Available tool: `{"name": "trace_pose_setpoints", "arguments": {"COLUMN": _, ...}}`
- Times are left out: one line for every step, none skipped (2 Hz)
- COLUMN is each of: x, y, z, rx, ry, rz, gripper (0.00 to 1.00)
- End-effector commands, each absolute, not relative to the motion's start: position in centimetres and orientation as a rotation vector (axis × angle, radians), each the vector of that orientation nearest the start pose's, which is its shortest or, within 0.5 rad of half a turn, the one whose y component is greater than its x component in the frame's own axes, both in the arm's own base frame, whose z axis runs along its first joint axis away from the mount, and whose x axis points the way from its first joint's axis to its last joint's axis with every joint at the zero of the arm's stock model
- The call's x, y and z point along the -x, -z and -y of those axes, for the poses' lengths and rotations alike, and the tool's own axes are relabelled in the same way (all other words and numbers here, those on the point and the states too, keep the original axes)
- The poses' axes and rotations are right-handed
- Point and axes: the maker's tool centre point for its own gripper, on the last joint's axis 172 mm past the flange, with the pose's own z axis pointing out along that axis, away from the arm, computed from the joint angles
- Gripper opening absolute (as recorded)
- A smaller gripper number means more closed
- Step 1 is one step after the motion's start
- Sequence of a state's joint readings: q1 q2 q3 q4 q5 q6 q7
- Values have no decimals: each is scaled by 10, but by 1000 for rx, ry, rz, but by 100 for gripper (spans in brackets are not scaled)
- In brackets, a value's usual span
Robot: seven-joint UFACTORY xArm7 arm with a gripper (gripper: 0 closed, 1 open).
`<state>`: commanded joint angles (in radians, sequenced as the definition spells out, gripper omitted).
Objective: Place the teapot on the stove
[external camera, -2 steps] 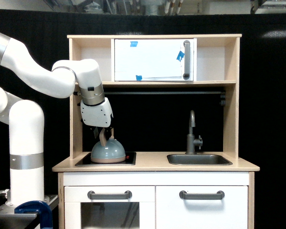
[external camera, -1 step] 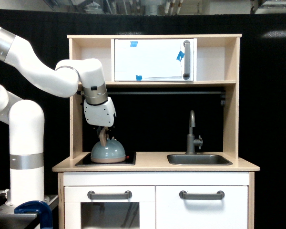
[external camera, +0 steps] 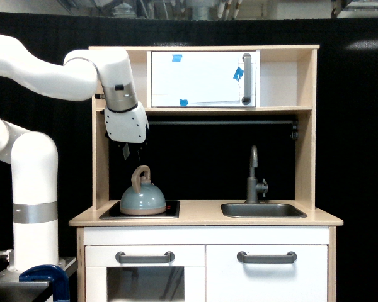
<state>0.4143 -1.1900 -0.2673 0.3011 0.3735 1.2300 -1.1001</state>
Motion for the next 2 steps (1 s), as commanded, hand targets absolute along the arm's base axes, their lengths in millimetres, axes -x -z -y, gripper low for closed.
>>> {"name": "trace_pose_setpoints", "arguments": {"x": -203, "y": -309, "z": -119, "rx": 2072, "ry": 610, "rz": 1571, "gripper": 100}}
{"name": "trace_pose_setpoints", "arguments": {"x": -201, "y": -306, "z": -125, "rx": 2072, "ry": 610, "rz": 1571, "gripper": 100}}
